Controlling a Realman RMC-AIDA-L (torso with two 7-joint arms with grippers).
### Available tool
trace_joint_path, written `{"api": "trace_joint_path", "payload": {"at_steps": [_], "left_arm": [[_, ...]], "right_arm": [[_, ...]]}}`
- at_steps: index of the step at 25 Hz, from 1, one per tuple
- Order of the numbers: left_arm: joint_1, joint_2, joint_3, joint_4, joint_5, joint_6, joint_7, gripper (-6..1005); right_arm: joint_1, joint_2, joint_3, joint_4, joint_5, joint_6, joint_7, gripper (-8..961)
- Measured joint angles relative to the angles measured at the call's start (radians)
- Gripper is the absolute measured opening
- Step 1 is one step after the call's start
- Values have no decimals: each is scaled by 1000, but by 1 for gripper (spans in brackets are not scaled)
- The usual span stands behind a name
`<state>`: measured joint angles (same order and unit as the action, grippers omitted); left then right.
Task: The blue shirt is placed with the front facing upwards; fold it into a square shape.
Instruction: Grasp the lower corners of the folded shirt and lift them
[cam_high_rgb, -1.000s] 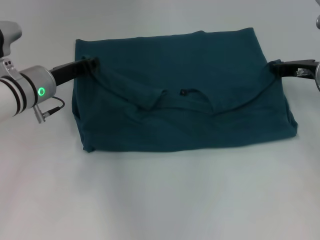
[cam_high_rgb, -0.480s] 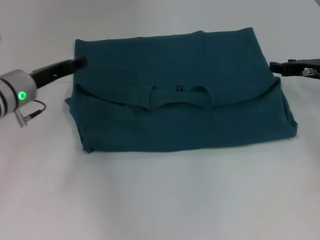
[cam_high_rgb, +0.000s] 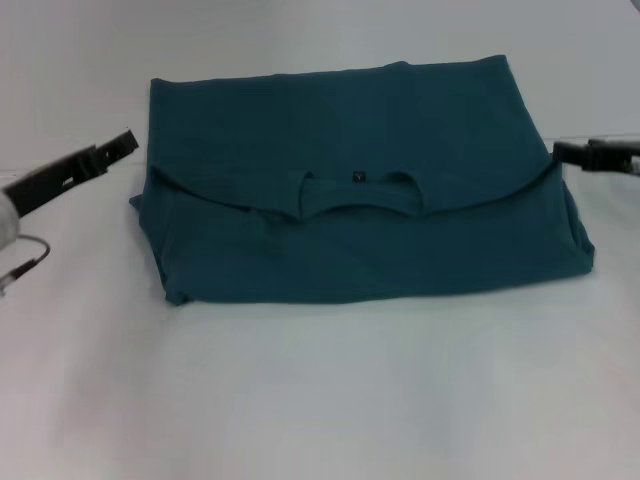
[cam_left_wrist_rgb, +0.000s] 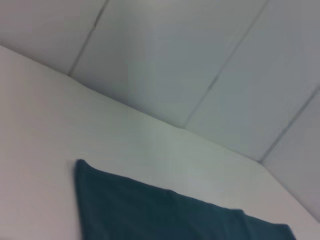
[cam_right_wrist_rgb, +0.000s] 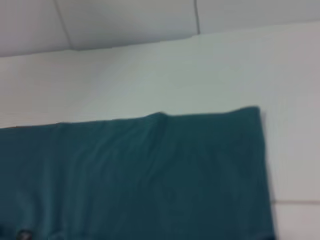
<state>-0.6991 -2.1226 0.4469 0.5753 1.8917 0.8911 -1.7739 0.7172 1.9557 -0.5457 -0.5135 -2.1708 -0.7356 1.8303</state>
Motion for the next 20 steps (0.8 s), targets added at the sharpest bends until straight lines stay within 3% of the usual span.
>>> {"api": "trace_joint_path", "payload": {"at_steps": [5,9,20], "left_arm": [[82,-2,1,65,3,163,0,632],[132,1,3,102,18,275,-1,632],[186,-11,29,147,161,351,19,632]], "right_arm": [[-85,21,0,-77,48,-140,4,566],[-132,19,-6,-114,47,-243,49,565],[-191,-50,-9,-133,-42,-468,263,562]]}}
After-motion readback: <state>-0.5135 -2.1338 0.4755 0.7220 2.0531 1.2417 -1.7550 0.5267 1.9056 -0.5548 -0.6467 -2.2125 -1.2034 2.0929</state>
